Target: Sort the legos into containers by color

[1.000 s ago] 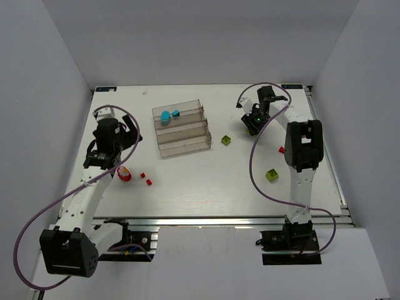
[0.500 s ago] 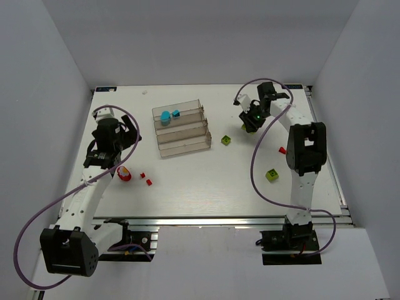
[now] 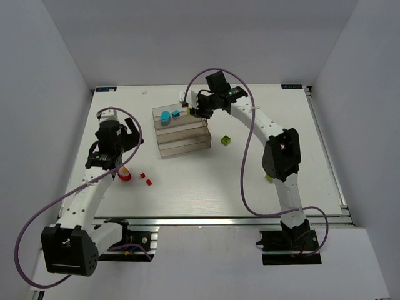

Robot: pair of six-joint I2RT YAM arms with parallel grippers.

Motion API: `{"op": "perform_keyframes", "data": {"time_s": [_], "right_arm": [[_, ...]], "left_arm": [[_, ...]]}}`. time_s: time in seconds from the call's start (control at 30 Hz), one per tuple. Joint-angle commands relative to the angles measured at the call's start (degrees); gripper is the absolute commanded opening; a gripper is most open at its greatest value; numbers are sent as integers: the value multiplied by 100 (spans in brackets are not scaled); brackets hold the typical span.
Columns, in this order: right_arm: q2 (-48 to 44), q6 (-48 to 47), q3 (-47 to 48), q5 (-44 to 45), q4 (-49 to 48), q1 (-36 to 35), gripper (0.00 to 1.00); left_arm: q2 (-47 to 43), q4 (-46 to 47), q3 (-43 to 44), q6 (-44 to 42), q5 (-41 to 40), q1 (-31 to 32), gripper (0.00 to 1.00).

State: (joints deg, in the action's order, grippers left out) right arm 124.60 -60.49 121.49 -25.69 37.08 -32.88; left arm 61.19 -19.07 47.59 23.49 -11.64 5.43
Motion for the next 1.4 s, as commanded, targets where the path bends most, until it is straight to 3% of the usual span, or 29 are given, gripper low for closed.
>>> {"op": "perform_keyframes", "data": {"time_s": [0.0,0.27,0.43,0.57,0.73,0.8,0.87,0.9,0.93,0.97,1.0,1.03,1.13,1.23,1.27,1.3,1.33,1.37], "right_arm": [[275,212,-37,292,-639,-16,3],[865,371,183,618,-1377,-104,13],[926,415,-3,680,-1598,-122,36],[970,529,-3,671,-1651,-139,57],[760,687,-125,416,-1660,-122,64],[654,801,-205,399,-1669,-113,63],[453,1073,-196,355,-1695,-69,58],[356,1727,-231,476,-1765,-17,55],[198,2255,-292,625,-2114,10,47],[-151,2852,-580,879,-2343,201,5],[-398,4181,-809,1526,-2572,273,0],[-862,4708,-1055,1724,-2748,465,0],[-1498,6191,-2074,1182,-2724,1063,0],[-2306,6899,-2910,340,-2391,1793,0],[-2456,6945,-3086,93,-2285,2081,6],[-2597,6954,-3262,-240,-2084,2215,19],[-2911,6780,-3655,-487,-2047,2547,36],[-3089,6683,-3876,-829,-2021,2628,67]], "left_arm": [[-309,351,-136,-291,460,28,98],[-714,844,-426,-538,1155,81,97],[-705,1010,-435,-643,1804,81,97],[-792,1431,-567,-766,2770,81,97],[-775,1863,-725,-661,3931,81,97],[-731,2179,-804,-512,4142,81,95],[-600,2626,-874,-198,4563,133,84],[-512,2767,-875,-82,4704,134,77],[-207,2986,-744,32,4880,134,68],[5,3127,-664,216,5299,264,46],[233,3103,-524,253,5408,335,33],[688,3041,-158,218,5574,545,15],[1323,2524,486,-45,5506,985,6],[2202,1444,1566,-650,4998,1635,11],[2439,1163,2143,-957,4865,1784,16],[2920,742,2410,-1073,4568,1925,33],[3151,547,2647,-1196,4400,2196,44],[3380,336,3154,-1415,4233,2321,54]]}}
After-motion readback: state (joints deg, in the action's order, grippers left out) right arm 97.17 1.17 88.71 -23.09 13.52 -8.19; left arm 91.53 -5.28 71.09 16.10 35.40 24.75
